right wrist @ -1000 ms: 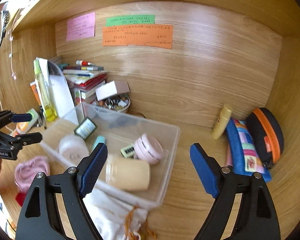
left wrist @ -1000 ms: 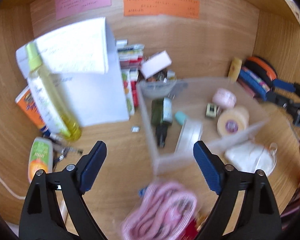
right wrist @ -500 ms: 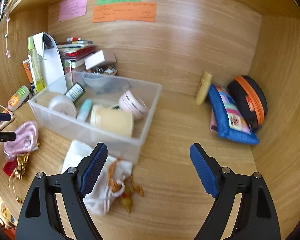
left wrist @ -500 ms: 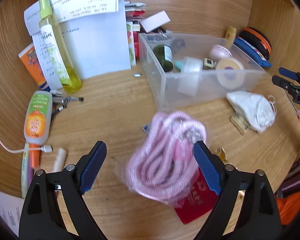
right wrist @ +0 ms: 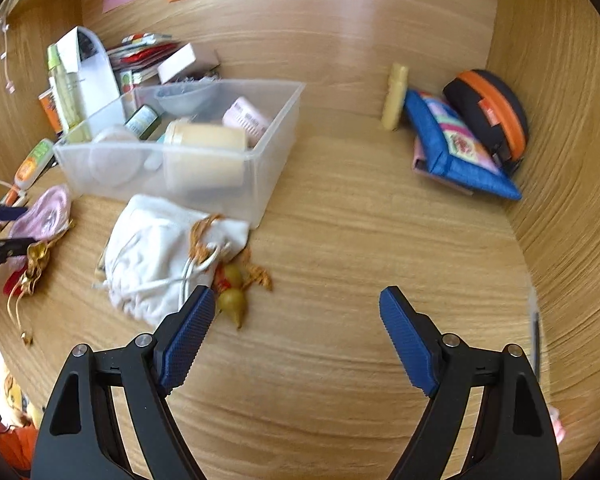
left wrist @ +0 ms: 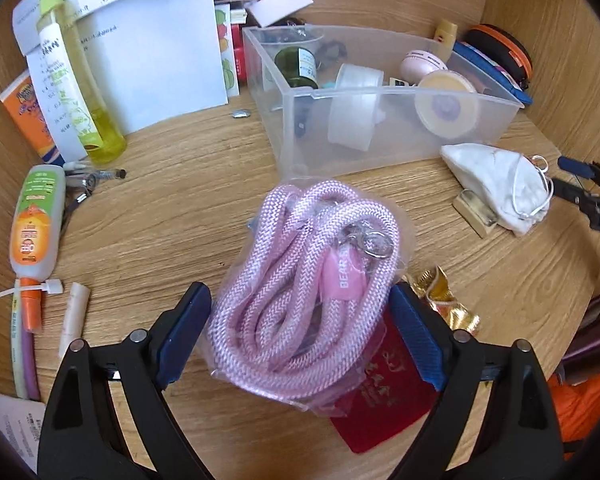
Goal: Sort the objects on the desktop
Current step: 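Grasp the bagged pink rope with the left tool while the right tool reaches the gold gourd ornament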
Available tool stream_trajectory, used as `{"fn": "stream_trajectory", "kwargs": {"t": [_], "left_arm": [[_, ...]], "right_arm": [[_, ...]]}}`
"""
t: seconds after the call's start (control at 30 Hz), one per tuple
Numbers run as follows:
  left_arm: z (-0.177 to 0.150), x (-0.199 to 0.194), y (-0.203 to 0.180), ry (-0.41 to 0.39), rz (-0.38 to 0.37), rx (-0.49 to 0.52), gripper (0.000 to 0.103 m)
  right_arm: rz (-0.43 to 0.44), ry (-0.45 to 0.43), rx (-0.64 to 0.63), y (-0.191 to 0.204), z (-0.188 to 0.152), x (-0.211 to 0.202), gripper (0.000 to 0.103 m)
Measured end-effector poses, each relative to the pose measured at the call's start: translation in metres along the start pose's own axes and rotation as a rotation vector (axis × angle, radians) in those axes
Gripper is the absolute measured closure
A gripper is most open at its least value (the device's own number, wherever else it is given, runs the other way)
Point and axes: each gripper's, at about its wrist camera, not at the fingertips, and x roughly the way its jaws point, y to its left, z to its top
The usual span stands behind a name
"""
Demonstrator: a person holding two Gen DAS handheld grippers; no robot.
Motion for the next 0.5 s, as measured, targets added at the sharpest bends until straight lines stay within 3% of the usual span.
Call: {"fn": "stream_trajectory", "kwargs": {"t": [0.1, 0.27, 0.5], "left_arm": [[0.002, 0.004, 0.001, 0.005, -0.004, -0.005, 0.011], [0.006, 0.014, 0.000, 0.014, -0.002, -0.005, 0.011], [0.010, 0.022, -0.003, -0.005, 0.011, 0.010, 0.011]], "right_arm": [[0.019, 0.015, -0.012, 0.004, -0.003, 0.007, 0.026], [0.081, 0.082, -0.024, 0.010, -0.002, 0.025, 0.060], [0.086, 0.082, -0.069, 0.020, 0.005, 0.033, 0.063]]}}
